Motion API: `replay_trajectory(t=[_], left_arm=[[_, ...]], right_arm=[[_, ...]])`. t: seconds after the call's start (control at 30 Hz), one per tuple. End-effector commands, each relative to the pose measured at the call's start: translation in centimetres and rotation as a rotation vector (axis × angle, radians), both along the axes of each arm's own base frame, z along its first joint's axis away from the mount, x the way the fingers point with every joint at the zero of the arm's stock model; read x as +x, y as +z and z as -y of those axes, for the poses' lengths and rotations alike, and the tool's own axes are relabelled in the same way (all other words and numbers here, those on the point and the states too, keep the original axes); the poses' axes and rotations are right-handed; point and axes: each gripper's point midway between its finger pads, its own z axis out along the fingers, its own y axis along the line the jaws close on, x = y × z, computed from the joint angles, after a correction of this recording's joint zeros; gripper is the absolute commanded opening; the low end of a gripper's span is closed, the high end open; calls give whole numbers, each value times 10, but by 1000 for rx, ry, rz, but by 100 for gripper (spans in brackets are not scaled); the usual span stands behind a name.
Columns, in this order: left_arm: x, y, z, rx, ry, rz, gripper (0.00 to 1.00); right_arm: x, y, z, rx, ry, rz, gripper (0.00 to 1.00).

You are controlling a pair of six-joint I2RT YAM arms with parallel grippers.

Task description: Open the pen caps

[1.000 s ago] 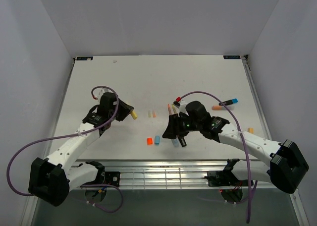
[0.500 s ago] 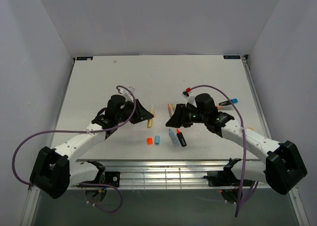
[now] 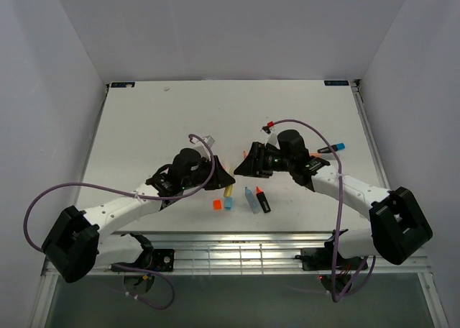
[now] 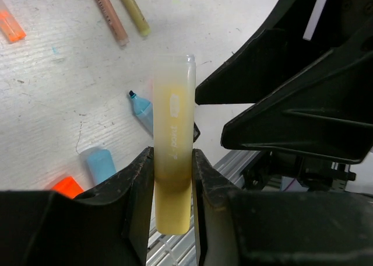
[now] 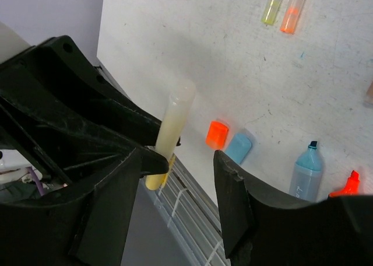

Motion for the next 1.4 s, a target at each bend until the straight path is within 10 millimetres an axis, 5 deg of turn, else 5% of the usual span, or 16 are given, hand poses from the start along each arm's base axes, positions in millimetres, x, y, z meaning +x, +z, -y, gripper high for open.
replay_trajectory(t=[0.0,0.63,0.73,0.77,0.9,1.1,1.17,1.37], left_arm=[[12,11,5,32,60,73,0],[7,2,27,84,76,87,0],[6,2,31,87,69,89,0],[5,1,32,89,68,87,0],[6,2,30,96,72,98,0],[8,13,6,129,127,139,26],[7,15,2,125,113,142,49],[10,19,-8,148,108,122,50]], right_arm=[[13,31,-12,72,-29,60,59],[26,2,-26,7,-76,13,46],[27,-3,-28,6,-77,7,27],[26,-6,-29,7,-76,0,11],[26,-6,-27,10,-93,1,8],[19,3,-21,21,-79,29,8],[15,6,-20,30,-72,39,8],[8,2,-14,30,-49,36,8]])
